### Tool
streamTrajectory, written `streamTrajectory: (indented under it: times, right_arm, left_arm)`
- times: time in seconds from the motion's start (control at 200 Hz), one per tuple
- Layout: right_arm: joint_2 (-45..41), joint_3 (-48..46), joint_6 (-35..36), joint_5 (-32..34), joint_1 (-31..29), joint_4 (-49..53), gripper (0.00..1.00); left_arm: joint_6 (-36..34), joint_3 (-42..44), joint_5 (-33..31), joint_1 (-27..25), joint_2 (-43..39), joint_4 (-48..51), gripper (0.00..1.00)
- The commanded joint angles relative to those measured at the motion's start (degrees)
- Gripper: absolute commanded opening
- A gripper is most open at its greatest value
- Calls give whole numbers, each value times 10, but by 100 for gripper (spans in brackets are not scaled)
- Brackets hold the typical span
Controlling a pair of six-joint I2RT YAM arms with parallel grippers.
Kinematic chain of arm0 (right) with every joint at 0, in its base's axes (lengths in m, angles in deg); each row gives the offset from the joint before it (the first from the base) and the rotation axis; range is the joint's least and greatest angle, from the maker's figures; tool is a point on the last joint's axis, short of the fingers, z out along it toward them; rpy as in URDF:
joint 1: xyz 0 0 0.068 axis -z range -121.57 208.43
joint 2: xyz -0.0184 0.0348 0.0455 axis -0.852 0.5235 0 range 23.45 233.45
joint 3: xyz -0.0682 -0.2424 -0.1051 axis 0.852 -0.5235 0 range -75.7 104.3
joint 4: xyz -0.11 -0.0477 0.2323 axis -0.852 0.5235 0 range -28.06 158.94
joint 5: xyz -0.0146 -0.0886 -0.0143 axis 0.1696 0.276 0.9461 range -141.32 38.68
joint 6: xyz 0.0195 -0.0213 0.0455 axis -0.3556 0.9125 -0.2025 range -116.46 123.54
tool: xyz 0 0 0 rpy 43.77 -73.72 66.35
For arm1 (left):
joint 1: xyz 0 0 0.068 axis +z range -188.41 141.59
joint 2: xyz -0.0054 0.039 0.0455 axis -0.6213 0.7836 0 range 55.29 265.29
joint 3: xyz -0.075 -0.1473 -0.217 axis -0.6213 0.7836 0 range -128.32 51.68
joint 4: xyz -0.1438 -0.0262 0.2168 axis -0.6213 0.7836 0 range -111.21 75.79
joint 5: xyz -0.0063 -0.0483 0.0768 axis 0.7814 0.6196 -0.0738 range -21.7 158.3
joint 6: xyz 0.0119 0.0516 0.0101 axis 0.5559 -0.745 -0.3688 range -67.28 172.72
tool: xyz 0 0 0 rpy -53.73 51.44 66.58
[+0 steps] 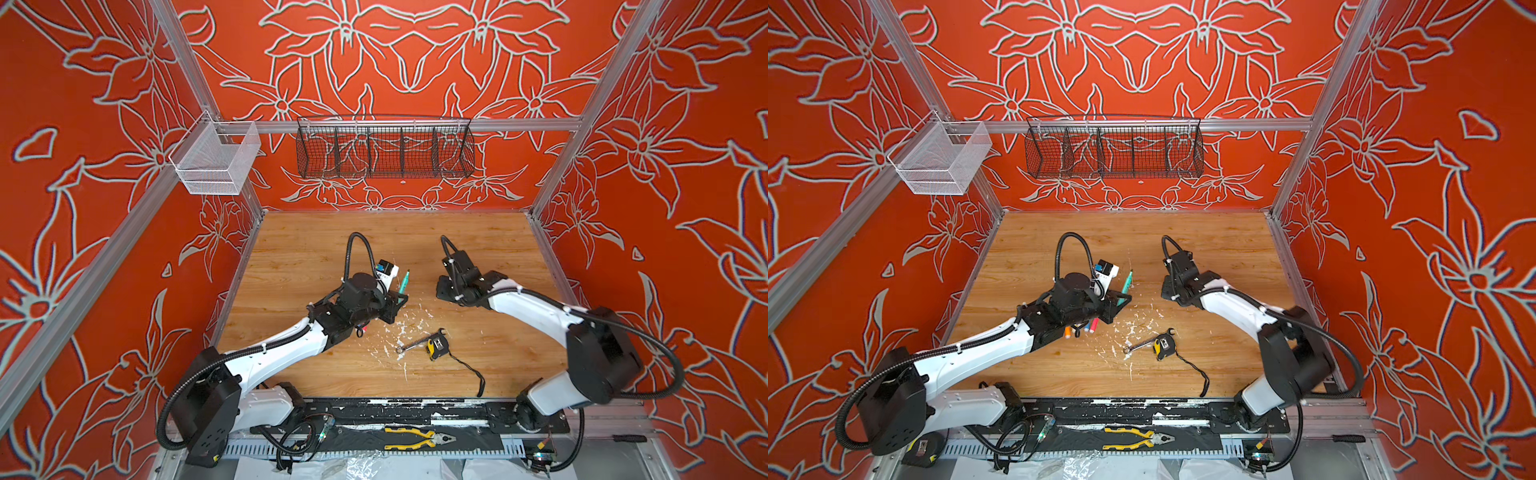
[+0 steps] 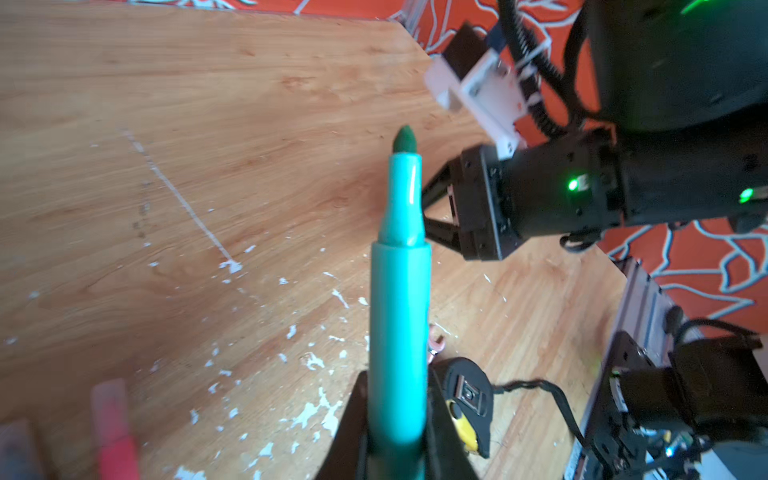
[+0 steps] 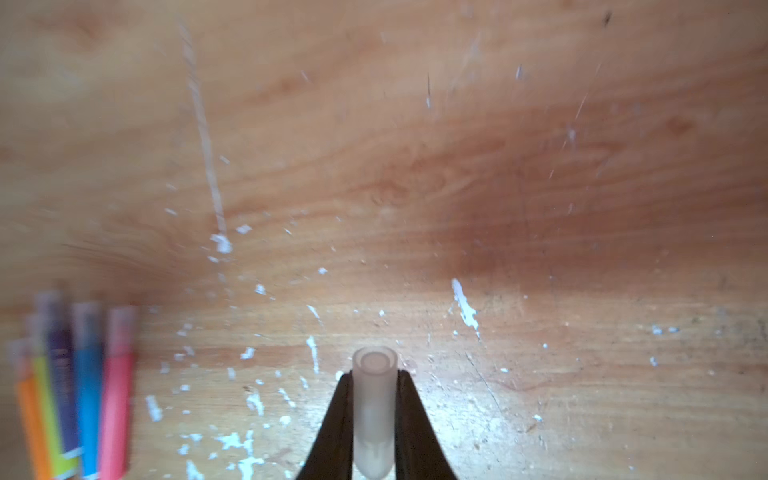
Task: Insert the pens into the pen caps
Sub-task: 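Grasp the translucent cap with the right gripper and lift it, then carry the cap with the right gripper toward the teal marker tip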
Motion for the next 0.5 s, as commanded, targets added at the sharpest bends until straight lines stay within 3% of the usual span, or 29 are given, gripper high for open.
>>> streamTrajectory:
  times: [0.0, 0.16, 0.34, 0.495]
  right_arm:
    - [-56, -70, -19, -39, 12, -119, 0]
    - [-140, -174, -35, -109, 28, -293, 0]
    - [-224, -231, -47, -68, 30, -356, 0]
    - [-280, -337, -87, -34, 30, -521, 0]
  left_arm:
    - [-28, -32, 16, -13, 34, 20, 0]
    - [-48, -61, -11, -50, 69, 44, 0]
    - [-64, -74, -41, -82, 83, 55, 0]
    - [-73, -78, -59, -100, 81, 60, 0]
